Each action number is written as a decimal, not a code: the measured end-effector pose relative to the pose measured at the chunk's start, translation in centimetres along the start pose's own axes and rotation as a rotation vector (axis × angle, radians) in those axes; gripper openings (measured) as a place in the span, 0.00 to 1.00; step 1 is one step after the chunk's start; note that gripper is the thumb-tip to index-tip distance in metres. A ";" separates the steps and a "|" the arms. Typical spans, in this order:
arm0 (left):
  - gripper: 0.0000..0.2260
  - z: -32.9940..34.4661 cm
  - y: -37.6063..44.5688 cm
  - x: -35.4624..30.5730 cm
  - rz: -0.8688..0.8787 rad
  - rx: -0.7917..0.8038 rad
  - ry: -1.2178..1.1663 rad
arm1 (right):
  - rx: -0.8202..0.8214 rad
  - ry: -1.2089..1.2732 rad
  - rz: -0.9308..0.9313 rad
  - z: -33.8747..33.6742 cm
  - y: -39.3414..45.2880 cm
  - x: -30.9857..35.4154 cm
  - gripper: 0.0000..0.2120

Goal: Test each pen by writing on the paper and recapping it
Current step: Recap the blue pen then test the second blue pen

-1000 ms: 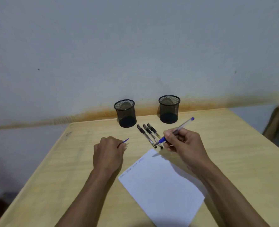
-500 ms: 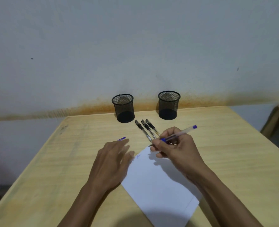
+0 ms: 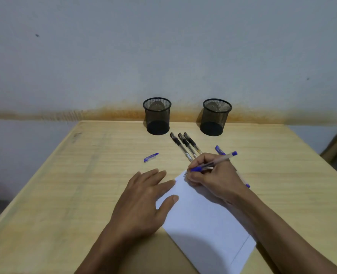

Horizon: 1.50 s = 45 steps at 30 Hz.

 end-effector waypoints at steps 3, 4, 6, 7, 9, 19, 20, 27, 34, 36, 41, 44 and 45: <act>0.25 0.1 0.1 -0.2 -0.015 0.031 0.007 | 0.008 -0.084 -0.071 0.5 1.1 0.5 0.05; 0.25 0.2 0.1 -0.2 -0.018 0.038 0.007 | 0.010 -0.080 -0.081 0.6 1.3 0.4 0.05; 0.26 0.2 0.1 -0.2 -0.029 0.038 -0.008 | 0.026 -0.032 -0.080 0.9 1.5 0.0 0.06; 0.26 0.1 0.2 -0.2 -0.035 0.033 -0.020 | 0.041 -0.012 -0.081 1.0 1.5 -0.2 0.07; 0.26 0.2 0.1 0.0 -0.043 0.037 -0.024 | 0.061 -0.007 -0.085 1.2 1.6 -0.3 0.07; 0.22 0.5 0.1 0.0 -0.020 -0.025 -0.044 | 0.111 0.001 -0.103 1.6 2.3 -1.1 0.13; 0.22 0.5 0.1 0.1 -0.022 -0.027 -0.044 | 0.101 -0.011 -0.107 1.5 2.3 -1.2 0.13; 0.23 0.5 0.1 0.1 -0.026 -0.034 -0.052 | 0.097 0.007 -0.124 1.8 2.4 -1.3 0.11; 0.24 0.4 0.1 0.1 -0.035 -0.032 -0.055 | 0.012 0.017 -0.134 1.1 2.0 -0.8 0.10; 0.24 0.5 0.1 0.2 -0.036 -0.034 -0.055 | 0.031 0.047 -0.119 1.4 2.0 -0.9 0.10; 0.24 0.7 0.1 0.3 -0.044 -0.018 -0.053 | 0.046 0.042 -0.116 1.4 2.2 -1.2 0.12; 0.24 0.6 0.1 0.3 -0.039 -0.022 -0.054 | 0.034 0.039 -0.129 1.3 2.2 -1.0 0.14; 0.24 0.6 0.1 0.3 -0.040 -0.025 -0.056 | 0.038 0.050 -0.128 1.3 2.2 -1.1 0.14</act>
Point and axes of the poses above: each hand's wrist, its own y-axis towards the middle knuckle, its own z-axis out of the palm, x = y × z, the point moved 8 cm from there along y, towards the middle knuckle, and after that the axes turned 4 degrees about -x, right-handed, at the moved point
